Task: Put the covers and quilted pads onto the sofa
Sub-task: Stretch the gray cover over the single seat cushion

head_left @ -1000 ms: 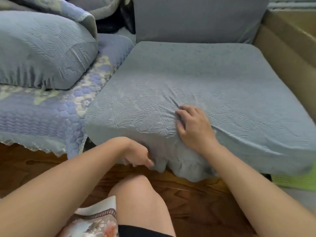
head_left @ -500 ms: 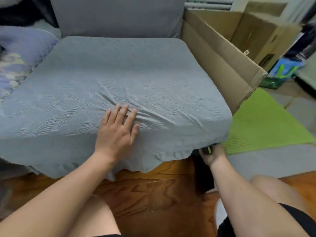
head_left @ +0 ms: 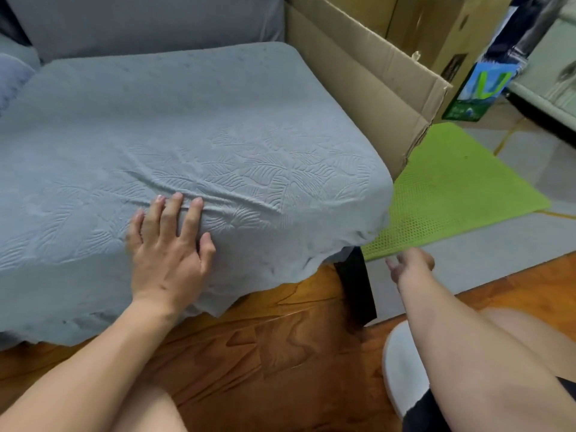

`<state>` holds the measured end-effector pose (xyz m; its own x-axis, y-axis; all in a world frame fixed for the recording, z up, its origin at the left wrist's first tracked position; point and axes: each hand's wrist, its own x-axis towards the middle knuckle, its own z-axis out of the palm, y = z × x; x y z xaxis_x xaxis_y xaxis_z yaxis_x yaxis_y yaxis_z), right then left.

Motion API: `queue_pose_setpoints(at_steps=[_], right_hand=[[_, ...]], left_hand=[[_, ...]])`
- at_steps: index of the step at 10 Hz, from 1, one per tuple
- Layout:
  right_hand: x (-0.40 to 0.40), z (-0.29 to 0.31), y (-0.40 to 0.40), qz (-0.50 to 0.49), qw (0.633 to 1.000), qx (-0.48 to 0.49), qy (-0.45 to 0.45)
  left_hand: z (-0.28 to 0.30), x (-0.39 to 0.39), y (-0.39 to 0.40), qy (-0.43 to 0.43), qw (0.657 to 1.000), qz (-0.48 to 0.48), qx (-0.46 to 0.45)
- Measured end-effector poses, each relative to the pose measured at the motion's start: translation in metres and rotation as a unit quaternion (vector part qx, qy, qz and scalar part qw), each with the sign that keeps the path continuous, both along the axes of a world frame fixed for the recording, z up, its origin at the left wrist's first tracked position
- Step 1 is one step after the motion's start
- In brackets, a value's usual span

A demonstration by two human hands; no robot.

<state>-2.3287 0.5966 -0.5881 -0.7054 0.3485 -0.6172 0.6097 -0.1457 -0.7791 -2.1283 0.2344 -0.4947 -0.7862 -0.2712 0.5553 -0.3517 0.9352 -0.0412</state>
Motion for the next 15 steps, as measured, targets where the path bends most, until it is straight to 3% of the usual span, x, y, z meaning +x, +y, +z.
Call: queue_pose_setpoints(at_steps=[1,2,4,5,6,7,8,9,10,11,12,13,14,15], right_hand=[[0.006,0.001,-0.039,0.034,0.977,-0.208,-0.023],[0.003,-0.003,-0.070,-0.014,0.942,-0.336,-0.018],[0.004,-0.010,-0.063,0.009,0.914,-0.394,-0.097],[0.017,-0.005,-0.062,0.081,0.916,-0.383,-0.085],[0.013,-0.006,-0.055,0.080,0.922,-0.377,-0.036],[0.000,-0.002,-0.035,0.009,0.931,-0.363,0.031],[-0.017,-0.059,-0.012,-0.079,0.911,-0.403,-0.042],[-0.006,-0.112,-0.003,0.134,0.959,-0.003,-0.248],[0.064,-0.083,-0.008,0.093,0.951,0.206,-0.209],[0.085,-0.060,-0.009,-0.061,0.979,0.145,-0.128],[0.067,-0.050,-0.027,0.018,0.935,0.353,-0.010],[0.067,-0.036,-0.048,0.180,0.890,0.415,0.060],[0.065,-0.042,-0.047,0.157,0.908,0.386,0.043],[0.025,-0.076,-0.040,0.148,0.965,0.216,0.027]], left_hand=[[-0.004,-0.003,0.003,0.005,1.000,0.010,-0.006],[-0.006,-0.002,0.001,0.026,1.000,0.002,-0.014],[-0.009,-0.003,0.006,0.029,0.999,0.017,-0.015],[-0.009,-0.002,0.005,0.028,0.999,0.014,-0.013],[-0.010,-0.001,0.003,0.033,0.999,0.010,-0.018],[-0.010,-0.001,0.003,0.040,0.999,0.004,-0.011],[-0.010,-0.002,0.004,0.049,0.999,0.004,-0.001],[-0.008,-0.003,0.006,0.051,0.999,0.006,0.015],[-0.007,-0.001,0.007,0.047,0.999,-0.002,0.021],[-0.006,0.000,0.006,0.046,0.999,-0.005,0.027],[-0.006,-0.003,0.007,0.049,0.998,0.005,0.035],[-0.008,-0.004,0.010,0.045,0.998,0.013,0.029],[-0.008,-0.004,0.010,0.046,0.999,0.015,0.025],[-0.007,-0.004,0.012,0.050,0.998,0.015,0.034]])
